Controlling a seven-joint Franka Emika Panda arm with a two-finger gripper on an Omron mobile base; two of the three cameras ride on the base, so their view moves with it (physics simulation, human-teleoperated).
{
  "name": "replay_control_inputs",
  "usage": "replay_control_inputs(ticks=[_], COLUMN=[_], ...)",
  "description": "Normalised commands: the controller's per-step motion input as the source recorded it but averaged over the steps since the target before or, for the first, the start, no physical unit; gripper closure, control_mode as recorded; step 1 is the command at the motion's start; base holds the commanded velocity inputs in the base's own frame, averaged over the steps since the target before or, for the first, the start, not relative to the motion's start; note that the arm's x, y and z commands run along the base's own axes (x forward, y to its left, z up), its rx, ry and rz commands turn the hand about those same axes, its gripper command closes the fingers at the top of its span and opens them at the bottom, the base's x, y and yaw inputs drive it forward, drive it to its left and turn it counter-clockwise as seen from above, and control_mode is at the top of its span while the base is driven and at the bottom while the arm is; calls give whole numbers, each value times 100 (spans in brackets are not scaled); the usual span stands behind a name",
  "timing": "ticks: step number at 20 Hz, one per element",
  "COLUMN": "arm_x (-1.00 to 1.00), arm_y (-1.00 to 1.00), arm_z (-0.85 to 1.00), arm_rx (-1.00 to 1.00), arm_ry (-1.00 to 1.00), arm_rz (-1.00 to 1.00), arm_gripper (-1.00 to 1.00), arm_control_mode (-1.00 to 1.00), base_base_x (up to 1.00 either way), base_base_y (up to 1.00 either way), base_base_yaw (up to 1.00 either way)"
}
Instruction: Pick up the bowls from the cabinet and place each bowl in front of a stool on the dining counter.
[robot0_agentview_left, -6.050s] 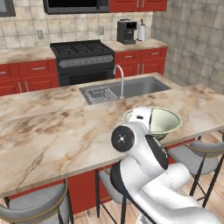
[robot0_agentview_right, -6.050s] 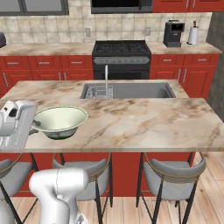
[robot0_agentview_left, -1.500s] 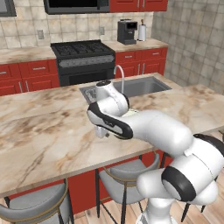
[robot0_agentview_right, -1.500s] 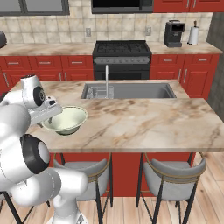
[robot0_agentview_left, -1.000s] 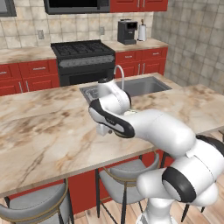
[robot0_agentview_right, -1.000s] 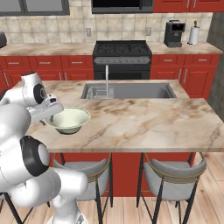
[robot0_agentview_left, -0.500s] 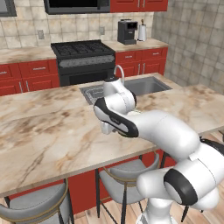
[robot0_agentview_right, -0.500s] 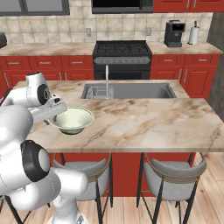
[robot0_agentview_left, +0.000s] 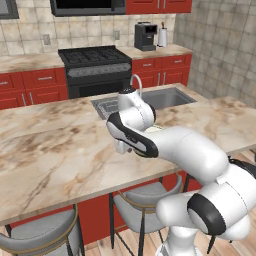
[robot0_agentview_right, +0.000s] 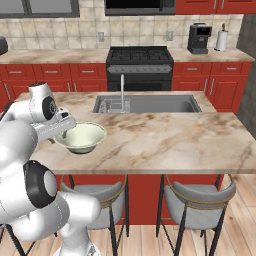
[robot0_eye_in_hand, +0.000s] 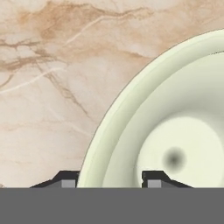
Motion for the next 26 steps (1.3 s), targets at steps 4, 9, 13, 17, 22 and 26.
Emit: replay_control_inputs(ticks=[4,9,13,17,22,26], arm_x=[0,-1,-47,-86,-95,-100], arm_y=[0,-6,-4,0,0,-31], arm_z=[0,1,21,55,78,70], arm_rx=[0,0,4,4,8,1], arm_ry=[0,1,0,0,5,1], arm_rz=[0,-4,-9,0,-5,-15], arm_gripper=[-100,-100,-100,-100,-100,-100], arm_control_mode=[-100,-100,-100,-100,-100,-100], base_base_x=[0,0,0,0,0,0], base_base_y=[0,0,0,0,0,0], base_base_yaw=[0,0,0,0,0,0])
